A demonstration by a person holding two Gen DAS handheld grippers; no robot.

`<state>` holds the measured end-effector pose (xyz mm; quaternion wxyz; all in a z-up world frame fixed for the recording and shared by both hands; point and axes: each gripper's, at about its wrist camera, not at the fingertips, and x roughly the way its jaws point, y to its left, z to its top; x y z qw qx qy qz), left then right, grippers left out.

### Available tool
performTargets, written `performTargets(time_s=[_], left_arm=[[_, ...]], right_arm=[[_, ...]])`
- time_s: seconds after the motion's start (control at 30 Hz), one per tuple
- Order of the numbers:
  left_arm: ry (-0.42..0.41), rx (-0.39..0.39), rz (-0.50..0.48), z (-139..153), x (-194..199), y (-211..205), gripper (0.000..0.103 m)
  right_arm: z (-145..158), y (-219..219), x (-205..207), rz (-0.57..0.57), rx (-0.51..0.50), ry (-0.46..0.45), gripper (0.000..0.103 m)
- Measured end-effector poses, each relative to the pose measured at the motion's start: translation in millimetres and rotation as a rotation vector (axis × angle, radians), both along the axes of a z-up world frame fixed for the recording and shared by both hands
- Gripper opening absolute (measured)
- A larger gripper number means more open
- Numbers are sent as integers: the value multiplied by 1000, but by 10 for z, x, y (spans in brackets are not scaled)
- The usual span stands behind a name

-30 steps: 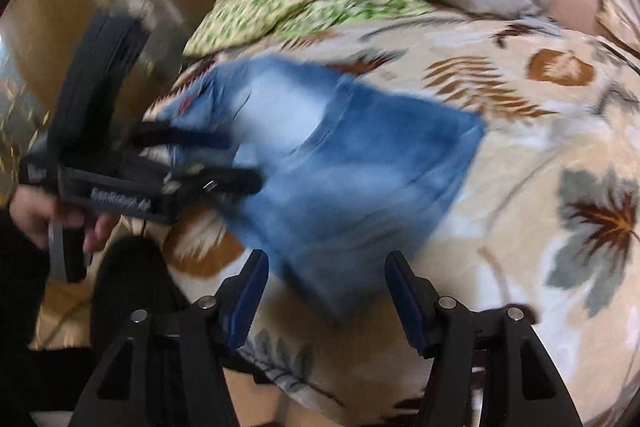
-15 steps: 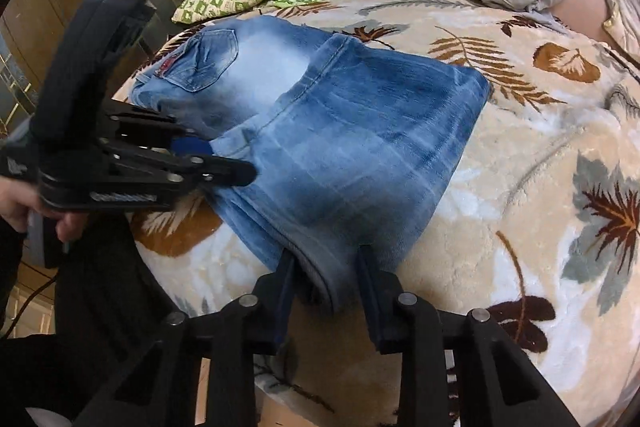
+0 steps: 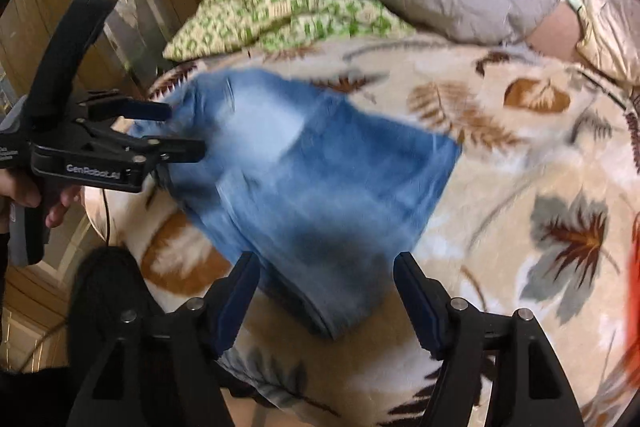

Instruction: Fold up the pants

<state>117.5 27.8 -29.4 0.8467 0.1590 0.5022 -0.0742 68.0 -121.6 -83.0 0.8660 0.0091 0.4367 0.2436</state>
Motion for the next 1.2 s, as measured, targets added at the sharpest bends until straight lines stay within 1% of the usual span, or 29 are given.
performTargets(time_s=[0.1,0.2,0.23,0.27,0.3,0.37,0.43,0.5,0.6,0.67,0.8,0.87,1.0,1.07,1.13,1.2], left_arm=[[-21,46,3,321,-127,210,85],[-22,117,23,596,-323,507,85],[-18,144,39,692,-432,641,88],[-15,153,51,736,-498,705,91],[-10,157,66,778,-590,810,92],[-3,158,99,768,-761,994,92],[-17,135,138,706,-868,1117,92],[-42,69,193,600,-960,1278,92],[-64,-23,296,357,-1004,1489,92],[-45,-86,367,162,-971,1637,92],[-35,-114,451,-145,-923,1834,92],[-35,-147,476,-234,-912,1909,92],[-30,-264,524,-403,-780,2132,92],[-15,-312,540,-473,-708,2201,92],[-5,-323,524,-506,-660,2179,92],[-12,-307,479,-503,-607,2097,92]], right_arm=[[140,34,31,-2,7,-23,73],[223,91,72,11,15,-38,73],[241,129,76,18,15,-45,73],[263,178,85,27,18,-54,73],[272,211,84,34,20,-60,73],[281,296,87,52,28,-68,73],[273,366,71,62,24,-69,73],[260,418,58,69,19,-66,73],[275,492,34,85,6,-72,73],[310,534,39,96,1,-80,73],[437,720,66,130,-13,-113,76],[483,871,80,157,-28,-129,76],[498,1170,134,197,-50,-129,76],[494,1306,132,222,-63,-139,76],[483,1402,112,231,-81,-155,76],[459,1427,114,231,-89,-156,76]])
